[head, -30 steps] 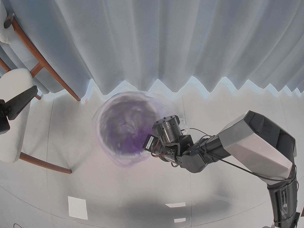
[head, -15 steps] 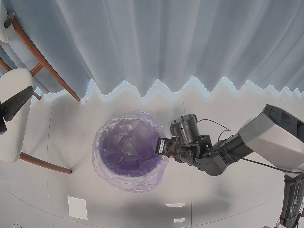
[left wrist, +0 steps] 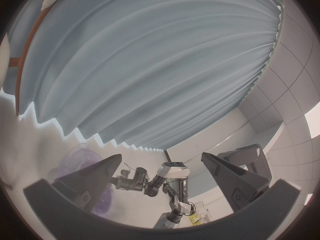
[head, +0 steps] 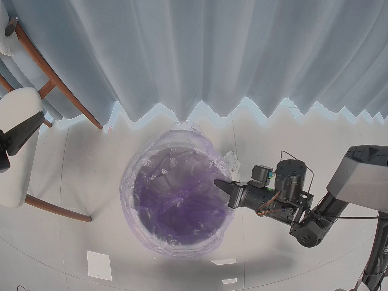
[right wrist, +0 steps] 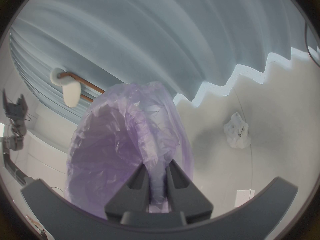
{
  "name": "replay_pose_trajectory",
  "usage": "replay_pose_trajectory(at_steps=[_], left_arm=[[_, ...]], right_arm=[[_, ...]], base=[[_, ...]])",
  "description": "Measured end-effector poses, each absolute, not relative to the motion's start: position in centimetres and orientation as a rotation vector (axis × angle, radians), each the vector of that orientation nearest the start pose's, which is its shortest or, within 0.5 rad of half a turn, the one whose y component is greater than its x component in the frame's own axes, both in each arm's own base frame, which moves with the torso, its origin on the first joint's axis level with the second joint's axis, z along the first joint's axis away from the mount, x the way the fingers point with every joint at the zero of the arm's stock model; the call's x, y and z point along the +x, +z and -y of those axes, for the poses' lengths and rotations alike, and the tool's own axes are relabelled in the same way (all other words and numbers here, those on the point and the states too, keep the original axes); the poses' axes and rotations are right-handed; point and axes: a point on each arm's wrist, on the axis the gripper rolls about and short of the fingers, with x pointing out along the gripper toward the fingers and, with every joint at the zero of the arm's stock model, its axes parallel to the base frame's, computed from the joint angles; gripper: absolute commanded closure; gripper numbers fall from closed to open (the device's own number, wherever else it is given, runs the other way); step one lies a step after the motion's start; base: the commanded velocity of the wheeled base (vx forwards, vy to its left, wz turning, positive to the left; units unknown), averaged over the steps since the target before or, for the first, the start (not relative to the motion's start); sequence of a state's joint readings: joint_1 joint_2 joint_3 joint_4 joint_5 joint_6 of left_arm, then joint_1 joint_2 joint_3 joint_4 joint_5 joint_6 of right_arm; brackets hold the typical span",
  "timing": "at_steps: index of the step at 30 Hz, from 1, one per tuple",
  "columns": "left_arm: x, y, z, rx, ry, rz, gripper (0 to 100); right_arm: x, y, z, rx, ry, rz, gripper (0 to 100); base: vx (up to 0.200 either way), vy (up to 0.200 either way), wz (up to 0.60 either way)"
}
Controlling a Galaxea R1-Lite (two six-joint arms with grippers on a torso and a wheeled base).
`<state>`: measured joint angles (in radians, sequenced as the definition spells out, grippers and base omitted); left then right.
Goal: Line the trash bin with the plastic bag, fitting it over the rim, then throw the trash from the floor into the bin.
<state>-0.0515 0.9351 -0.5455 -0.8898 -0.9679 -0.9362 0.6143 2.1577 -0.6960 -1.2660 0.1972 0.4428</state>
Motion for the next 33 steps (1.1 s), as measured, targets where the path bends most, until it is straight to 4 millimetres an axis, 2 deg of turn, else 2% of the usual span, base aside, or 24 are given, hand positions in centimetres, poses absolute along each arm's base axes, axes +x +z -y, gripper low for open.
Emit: replay_pose_trajectory(at_steps=[9,16,20,25,33], left_arm=[[12.0,27.9,1.1,-0.658,-0.977,-0.08,0],[14.0,25.7,0.8,-0.767,-0.905,-0.246,0],[14.5,24.3,1.6,-0.823,-0.919,-0.376,0],[14.2,21.9,3.7,-0.889,-0.963,-0.635,0],[14.3,18.5,6.6,-0.856,-1.038,-0.883,0]], right_arm=[[27.9,6.8,-18.7,0.542,0.799,-0.335,100],[28.4,7.0,-17.6,0.605,0.767,-0.353,100],[28.8,7.2,-17.4,0.627,0.751,-0.36,100],[29.0,7.3,-17.4,0.631,0.725,-0.384,100],[29.2,7.7,-17.6,0.623,0.686,-0.368,100]], base=[[0.0,0.0,0.0],[0.0,0.0,0.0],[0.0,0.0,0.0],[0.0,0.0,0.0],[0.0,0.0,0.0]])
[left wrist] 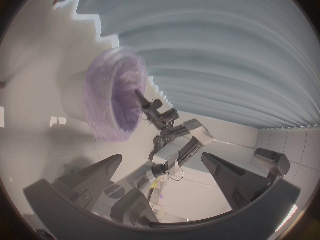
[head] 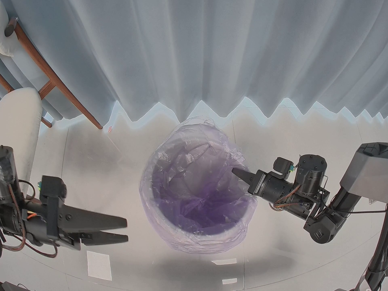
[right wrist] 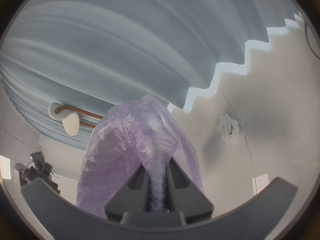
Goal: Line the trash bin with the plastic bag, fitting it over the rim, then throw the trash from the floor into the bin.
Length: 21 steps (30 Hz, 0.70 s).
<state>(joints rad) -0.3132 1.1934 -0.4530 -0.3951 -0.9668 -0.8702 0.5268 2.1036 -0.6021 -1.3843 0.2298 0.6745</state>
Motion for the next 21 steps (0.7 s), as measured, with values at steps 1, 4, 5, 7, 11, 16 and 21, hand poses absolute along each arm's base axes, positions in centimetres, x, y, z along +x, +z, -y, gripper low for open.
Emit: replay_pose_trajectory(at_steps=[1,4,5,7,11,16,21], left_arm=[[14.4,18.2,6.8,-0.853,-1.042,-0.905,0],[14.9,16.9,7.7,-0.851,-1.041,-0.99,0],[15.1,16.4,7.9,-0.852,-1.037,-1.019,0],[15.5,15.6,8.3,-0.856,-1.024,-1.068,0],[16.4,14.1,8.9,-0.864,-0.994,-1.145,0],[17.4,12.4,9.4,-0.852,-0.969,-1.21,0],[18.4,10.8,9.9,-0.832,-0.953,-1.252,0]], right_arm=[[29.2,7.8,-17.6,0.623,0.686,-0.368,100],[29.1,7.9,-17.8,0.622,0.688,-0.364,100],[29.1,7.9,-17.8,0.621,0.689,-0.363,100],[29.0,7.9,-17.9,0.62,0.692,-0.365,100],[28.7,7.9,-18.1,0.609,0.697,-0.364,100],[28.4,7.6,-18.3,0.587,0.705,-0.372,100],[28.0,7.3,-18.9,0.563,0.704,-0.373,100]], base=[[0.0,0.0,0.0],[0.0,0.0,0.0],[0.0,0.0,0.0],[0.0,0.0,0.0],[0.0,0.0,0.0],[0.0,0.0,0.0],[0.0,0.0,0.0]])
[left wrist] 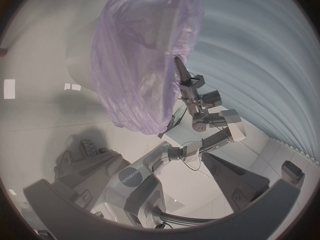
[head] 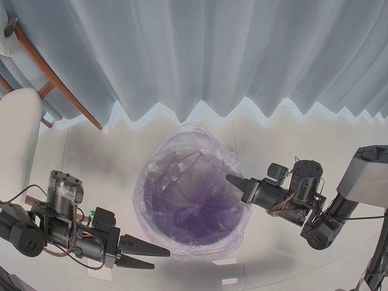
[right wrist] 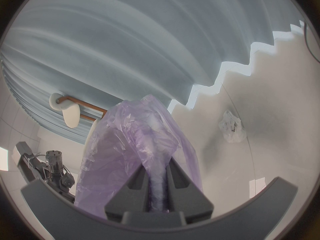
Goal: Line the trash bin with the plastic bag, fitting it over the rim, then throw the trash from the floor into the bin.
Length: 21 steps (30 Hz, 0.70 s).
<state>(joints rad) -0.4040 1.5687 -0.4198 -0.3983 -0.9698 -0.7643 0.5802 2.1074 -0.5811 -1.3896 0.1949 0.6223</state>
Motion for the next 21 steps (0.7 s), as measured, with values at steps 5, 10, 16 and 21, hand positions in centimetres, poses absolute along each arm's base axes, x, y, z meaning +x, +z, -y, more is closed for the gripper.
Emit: replay_pose_trajectory(at_steps=[5,10,16,21], left_arm=[[19.2,9.9,10.3,-0.833,-0.945,-1.274,0],[20.0,9.3,10.8,-0.828,-0.961,-1.255,0],[20.8,8.2,11.4,-0.824,-0.964,-1.262,0],[21.1,7.5,11.6,-0.828,-0.952,-1.289,0]], right_arm=[[27.6,6.9,-19.3,0.52,0.719,-0.352,100],[27.3,6.6,-19.5,0.514,0.727,-0.35,100],[27.1,6.3,-19.7,0.512,0.733,-0.359,100],[27.1,6.2,-19.8,0.511,0.732,-0.361,100]], base=[[0.0,0.0,0.0],[0.0,0.0,0.0],[0.0,0.0,0.0],[0.0,0.0,0.0]])
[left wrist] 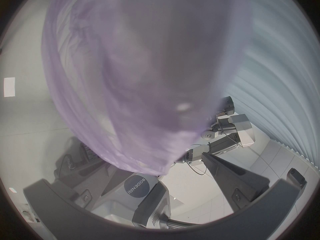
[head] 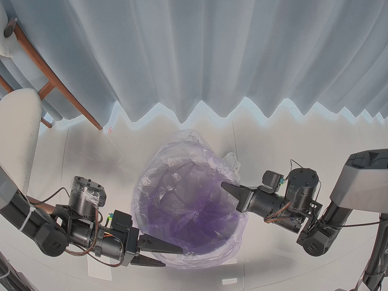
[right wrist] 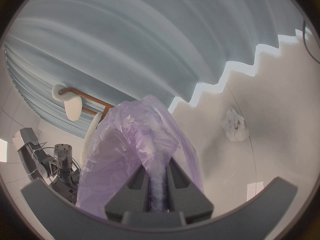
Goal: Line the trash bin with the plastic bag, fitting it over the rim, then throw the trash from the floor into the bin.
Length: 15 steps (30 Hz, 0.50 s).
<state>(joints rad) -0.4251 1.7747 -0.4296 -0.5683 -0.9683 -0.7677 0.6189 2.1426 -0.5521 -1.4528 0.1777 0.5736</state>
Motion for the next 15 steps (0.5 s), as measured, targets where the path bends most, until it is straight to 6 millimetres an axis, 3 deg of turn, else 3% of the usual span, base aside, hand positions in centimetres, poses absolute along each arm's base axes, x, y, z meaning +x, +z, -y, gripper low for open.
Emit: replay_pose_trajectory(at_steps=[1,2,15], left_arm=[[21.08,7.46,11.59,-0.829,-0.95,-1.293,0],[21.1,7.38,11.6,-0.829,-0.948,-1.296,100],[20.63,6.86,11.96,-0.809,-0.955,-1.323,100]], right_arm=[[27.1,6.21,-19.79,0.511,0.732,-0.361,100],[27.1,6.21,-19.79,0.511,0.732,-0.361,100],[27.24,5.92,-19.81,0.511,0.727,-0.369,100]], base=[[0.0,0.0,0.0],[0.0,0.0,0.0],[0.0,0.0,0.0]])
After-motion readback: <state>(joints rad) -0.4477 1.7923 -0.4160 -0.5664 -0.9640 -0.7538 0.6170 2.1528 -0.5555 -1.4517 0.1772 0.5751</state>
